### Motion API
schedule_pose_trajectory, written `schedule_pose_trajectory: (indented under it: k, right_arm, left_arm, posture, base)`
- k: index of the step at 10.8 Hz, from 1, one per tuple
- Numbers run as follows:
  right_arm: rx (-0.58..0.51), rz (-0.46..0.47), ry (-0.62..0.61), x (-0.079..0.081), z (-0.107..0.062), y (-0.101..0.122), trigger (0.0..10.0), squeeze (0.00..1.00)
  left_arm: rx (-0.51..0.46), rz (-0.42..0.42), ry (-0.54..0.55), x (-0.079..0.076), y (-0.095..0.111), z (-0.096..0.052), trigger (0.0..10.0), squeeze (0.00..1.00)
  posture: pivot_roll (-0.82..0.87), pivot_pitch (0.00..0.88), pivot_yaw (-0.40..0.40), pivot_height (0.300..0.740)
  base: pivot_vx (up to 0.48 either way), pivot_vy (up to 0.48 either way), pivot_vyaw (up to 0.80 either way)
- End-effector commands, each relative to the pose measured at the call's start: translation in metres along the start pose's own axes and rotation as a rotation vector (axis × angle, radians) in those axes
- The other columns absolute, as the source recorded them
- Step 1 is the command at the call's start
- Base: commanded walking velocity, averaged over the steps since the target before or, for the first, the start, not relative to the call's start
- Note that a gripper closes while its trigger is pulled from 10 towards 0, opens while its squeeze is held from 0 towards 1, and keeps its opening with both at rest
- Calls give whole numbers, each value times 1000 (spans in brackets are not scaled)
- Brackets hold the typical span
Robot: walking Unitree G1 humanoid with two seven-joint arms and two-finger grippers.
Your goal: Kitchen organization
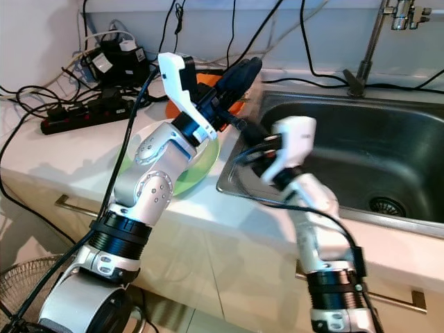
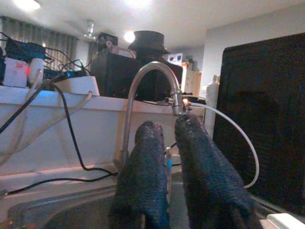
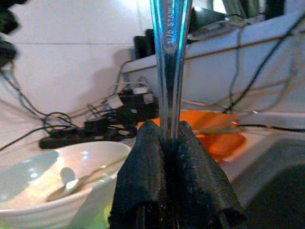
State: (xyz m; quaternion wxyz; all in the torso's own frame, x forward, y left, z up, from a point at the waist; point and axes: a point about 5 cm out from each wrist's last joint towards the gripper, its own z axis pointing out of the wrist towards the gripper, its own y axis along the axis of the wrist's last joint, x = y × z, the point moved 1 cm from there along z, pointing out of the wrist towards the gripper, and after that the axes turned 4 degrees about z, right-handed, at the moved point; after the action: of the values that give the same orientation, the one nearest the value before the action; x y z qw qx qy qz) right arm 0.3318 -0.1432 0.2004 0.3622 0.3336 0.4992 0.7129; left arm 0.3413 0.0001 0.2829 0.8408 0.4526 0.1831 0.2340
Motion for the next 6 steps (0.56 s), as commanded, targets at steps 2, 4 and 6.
schedule_pose_trajectory:
  k: [2,4,6]
  right_arm:
    - [-30,-30,-77,-11,8,9,0,0]
    - [-41,-36,-111,-16,10,11,0,0]
    - [-19,-83,-233,-36,16,13,4392,0]
  left_arm:
    - [-22,-72,-10,-13,-7,3,10000,1000]
    - [-23,-74,-13,-13,-8,3,10000,1000]
    - [15,-39,-7,-12,-15,-4,10000,0]
  posture:
    - [35,0,147,740]
    - [35,0,146,740]
    - [37,0,143,740]
  base:
    - [0,0,0]
    - [0,0,0]
    - [0,0,0]
